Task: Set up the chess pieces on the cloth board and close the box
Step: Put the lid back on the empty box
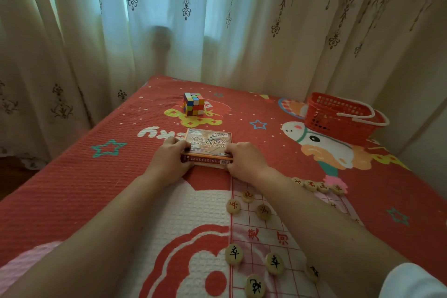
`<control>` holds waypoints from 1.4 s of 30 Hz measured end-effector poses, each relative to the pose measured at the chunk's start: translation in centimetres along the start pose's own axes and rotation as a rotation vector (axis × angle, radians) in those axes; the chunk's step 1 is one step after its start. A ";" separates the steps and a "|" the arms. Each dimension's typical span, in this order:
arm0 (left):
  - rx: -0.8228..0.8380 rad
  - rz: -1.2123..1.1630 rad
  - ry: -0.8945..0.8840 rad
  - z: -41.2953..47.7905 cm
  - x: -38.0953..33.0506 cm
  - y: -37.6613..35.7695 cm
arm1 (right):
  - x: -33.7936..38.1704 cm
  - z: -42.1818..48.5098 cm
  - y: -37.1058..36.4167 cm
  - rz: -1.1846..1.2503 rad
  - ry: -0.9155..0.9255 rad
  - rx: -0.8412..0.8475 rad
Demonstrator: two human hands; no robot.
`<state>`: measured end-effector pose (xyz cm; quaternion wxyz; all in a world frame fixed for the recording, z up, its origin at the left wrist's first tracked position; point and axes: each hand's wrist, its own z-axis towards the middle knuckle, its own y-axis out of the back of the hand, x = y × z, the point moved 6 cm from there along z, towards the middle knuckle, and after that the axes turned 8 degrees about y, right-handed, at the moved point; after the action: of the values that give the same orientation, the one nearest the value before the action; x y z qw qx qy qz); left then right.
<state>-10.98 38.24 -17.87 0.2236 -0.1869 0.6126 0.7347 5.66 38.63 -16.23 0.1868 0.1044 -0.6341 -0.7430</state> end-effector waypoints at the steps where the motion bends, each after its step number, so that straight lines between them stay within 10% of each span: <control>1: 0.000 0.001 0.002 0.0 0.1 -0.1 | 0.0 0.0 0.0 -0.010 0.002 0.004; 27: 0.020 0.062 0.179 3.1 -2.0 -2.6 | -5.2 1.3 -1.1 0.347 -0.249 0.111; 42: 0.371 0.046 0.127 3.6 -9.5 -9.0 | -15.3 -4.8 0.5 0.274 -0.479 0.064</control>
<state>1.95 42.20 -19.31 0.1981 -0.1743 0.7544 0.6010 21.46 40.52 -17.85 0.1271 -0.1553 -0.6915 -0.6940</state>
